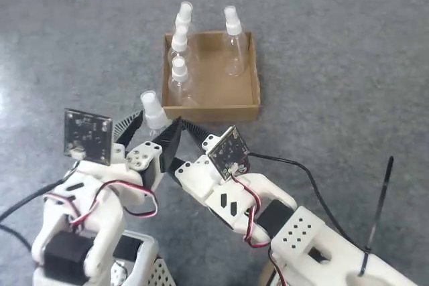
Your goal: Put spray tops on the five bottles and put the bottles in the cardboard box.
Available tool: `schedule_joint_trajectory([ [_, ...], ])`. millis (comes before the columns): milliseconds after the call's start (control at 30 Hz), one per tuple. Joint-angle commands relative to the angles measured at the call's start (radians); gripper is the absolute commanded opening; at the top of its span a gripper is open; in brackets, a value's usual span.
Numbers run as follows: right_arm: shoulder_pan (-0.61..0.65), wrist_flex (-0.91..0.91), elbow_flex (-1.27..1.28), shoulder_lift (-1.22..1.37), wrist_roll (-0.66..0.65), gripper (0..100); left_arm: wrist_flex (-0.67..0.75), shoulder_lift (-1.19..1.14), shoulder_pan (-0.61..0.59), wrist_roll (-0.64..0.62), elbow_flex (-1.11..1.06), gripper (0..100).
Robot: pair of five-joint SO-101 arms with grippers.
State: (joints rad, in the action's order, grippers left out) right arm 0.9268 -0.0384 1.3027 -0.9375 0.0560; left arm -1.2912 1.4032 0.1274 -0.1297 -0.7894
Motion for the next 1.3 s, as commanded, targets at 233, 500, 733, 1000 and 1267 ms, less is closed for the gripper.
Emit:
schedule_joint_trajectory([
  [233, -0.018, -0.016, -0.041, -0.016, 0.002, 1.7, 0.058, 0.009, -0.003, -0.005, 0.145, 21],
  [500, -0.013, -0.018, -0.034, -0.016, 0.000, 1.7, 0.187, 0.006, -0.158, -0.123, 0.139, 21],
  [733, -0.012, -0.016, -0.032, -0.016, -0.057, 1.7, 0.290, 0.002, -0.226, -0.123, 0.058, 21],
  [1000, -0.012, -0.021, -0.032, -0.016, -0.064, 1.7, 0.358, 0.002, -0.226, -0.123, -0.082, 21],
  [1267, -0.015, -0.025, -0.032, -0.016, -0.064, 1.7, 0.241, 0.009, -0.218, -0.112, -0.104, 21],
])
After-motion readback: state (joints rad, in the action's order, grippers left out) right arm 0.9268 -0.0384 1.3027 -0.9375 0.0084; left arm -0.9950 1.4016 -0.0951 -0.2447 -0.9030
